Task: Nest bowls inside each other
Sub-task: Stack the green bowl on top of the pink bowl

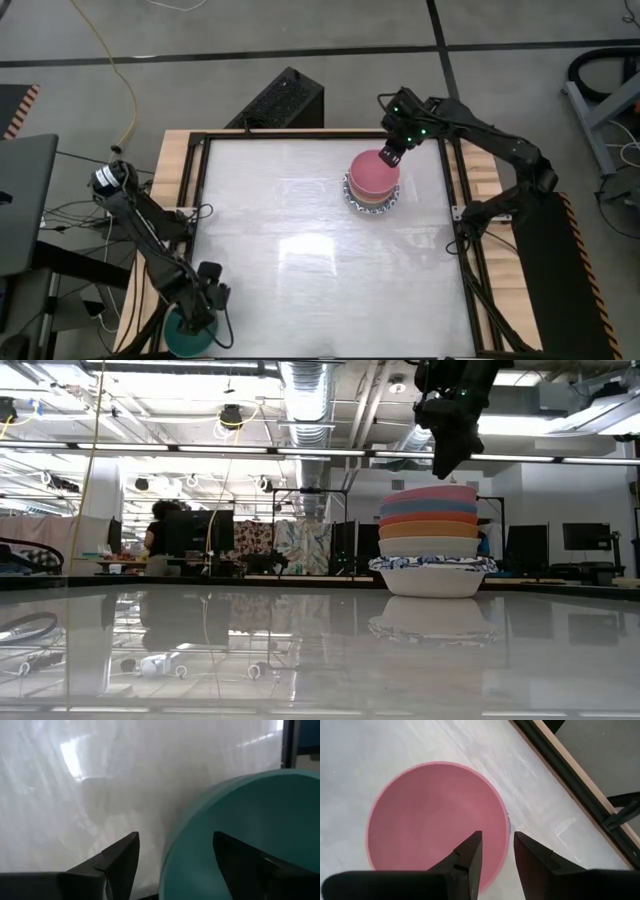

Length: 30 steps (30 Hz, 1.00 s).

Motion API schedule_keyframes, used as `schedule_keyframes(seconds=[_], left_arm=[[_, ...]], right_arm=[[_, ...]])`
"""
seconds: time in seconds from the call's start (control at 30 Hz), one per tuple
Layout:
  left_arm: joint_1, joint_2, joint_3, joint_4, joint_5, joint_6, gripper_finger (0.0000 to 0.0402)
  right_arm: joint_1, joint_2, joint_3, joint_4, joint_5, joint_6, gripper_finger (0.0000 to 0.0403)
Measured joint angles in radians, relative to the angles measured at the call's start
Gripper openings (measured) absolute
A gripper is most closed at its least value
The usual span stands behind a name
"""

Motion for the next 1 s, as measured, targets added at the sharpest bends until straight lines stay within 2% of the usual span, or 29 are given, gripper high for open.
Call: schedule_keyframes(seconds=[0.2, 0.37, 0.6, 0.9, 1.0], left_arm=[[-0.010, 0.001, 0.000, -0.038, -0.034, 0.008, 0.0239], [-0.010, 0.001, 0.000, -0.050, -0.019, 0.006, 0.0210], [-0.010, 0.016, 0.000, -0.049, -0.007, 0.004, 0.0133], [-0.010, 0.117, 0.000, -0.051, 0.089, 0.011, 0.0013], [-0.009, 0.134, 0.003, -0.058, 0.094, 0.009, 0.0006]], right_arm=[[0.016, 0.005, 0.000, 0.038, -0.002, -0.008, 0.0132], [0.023, 0.005, 0.000, 0.040, -0.003, -0.020, 0.0132], [0.023, 0.005, 0.000, 0.043, -0.002, -0.022, 0.0132], [0.023, 0.005, 0.000, 0.043, -0.002, -0.019, 0.0132], [0.023, 0.005, 0.000, 0.042, -0.002, -0.019, 0.0132]])
